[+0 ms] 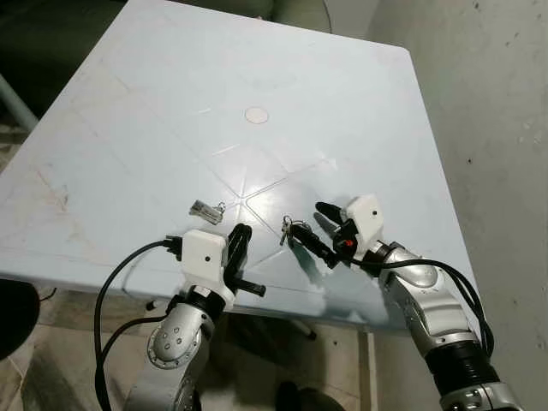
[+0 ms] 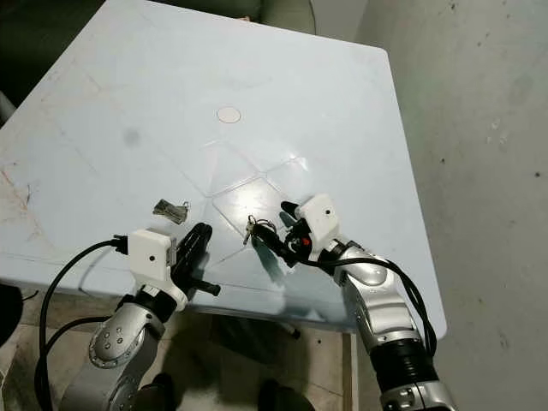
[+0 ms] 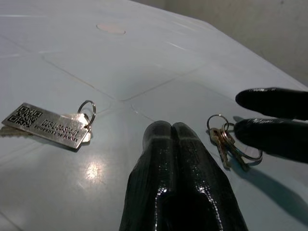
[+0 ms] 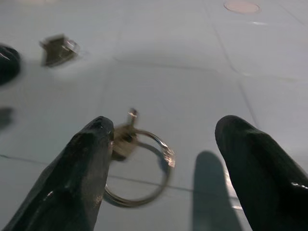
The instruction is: Hang keys on a hook
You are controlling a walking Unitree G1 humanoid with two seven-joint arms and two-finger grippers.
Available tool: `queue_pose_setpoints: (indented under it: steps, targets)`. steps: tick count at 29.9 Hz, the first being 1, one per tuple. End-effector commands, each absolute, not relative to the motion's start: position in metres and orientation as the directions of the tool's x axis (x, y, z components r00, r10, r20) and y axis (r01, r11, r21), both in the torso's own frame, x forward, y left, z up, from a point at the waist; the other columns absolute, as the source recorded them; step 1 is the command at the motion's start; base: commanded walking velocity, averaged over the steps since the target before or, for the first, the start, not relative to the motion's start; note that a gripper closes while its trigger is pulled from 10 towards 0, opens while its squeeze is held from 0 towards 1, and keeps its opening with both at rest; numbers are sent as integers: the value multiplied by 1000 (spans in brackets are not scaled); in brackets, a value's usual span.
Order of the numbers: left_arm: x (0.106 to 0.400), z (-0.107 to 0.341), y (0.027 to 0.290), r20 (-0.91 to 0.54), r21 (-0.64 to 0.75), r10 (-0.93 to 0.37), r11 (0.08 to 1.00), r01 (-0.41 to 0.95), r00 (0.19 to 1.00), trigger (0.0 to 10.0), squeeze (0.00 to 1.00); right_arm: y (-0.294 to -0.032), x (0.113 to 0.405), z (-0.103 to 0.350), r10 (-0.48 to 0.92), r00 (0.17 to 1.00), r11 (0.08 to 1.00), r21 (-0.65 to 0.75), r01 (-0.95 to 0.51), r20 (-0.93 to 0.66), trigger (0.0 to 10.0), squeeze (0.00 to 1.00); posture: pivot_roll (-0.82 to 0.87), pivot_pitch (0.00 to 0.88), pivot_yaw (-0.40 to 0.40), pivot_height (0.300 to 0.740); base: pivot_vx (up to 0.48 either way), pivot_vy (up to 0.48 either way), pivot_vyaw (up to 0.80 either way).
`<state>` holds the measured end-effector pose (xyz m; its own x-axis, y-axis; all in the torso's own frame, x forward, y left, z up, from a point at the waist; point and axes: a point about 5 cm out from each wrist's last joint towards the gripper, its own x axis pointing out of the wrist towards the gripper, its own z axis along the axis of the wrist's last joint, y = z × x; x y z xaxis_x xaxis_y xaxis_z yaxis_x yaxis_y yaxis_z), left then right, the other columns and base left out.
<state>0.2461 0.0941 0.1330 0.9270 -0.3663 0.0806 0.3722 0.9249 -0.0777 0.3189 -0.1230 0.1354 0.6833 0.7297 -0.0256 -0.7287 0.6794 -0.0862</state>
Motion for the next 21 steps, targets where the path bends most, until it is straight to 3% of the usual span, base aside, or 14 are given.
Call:
queue_pose_setpoints:
  steps: [1, 10, 21]
  targets:
    - [244, 137, 89, 90, -75, -390, 915, 397, 916, 10000, 0, -123, 313, 135, 741, 671, 669, -64, -741, -18, 10000, 0, 56, 268, -130, 740, 0, 0, 0]
    - [245, 138, 89, 88, -78, -386, 916, 393, 918, 10000, 0, -111, 307, 141, 760, 650, 650, -52, -758, 15, 10000, 0, 57, 270, -132, 740, 0, 0, 0]
    - [246, 138, 90, 86, -80, -378, 920, 384, 922, 10000, 0, -95, 309, 130, 635, 771, 761, -129, -636, -55, 10000, 0, 64, 269, -135, 740, 0, 0, 0]
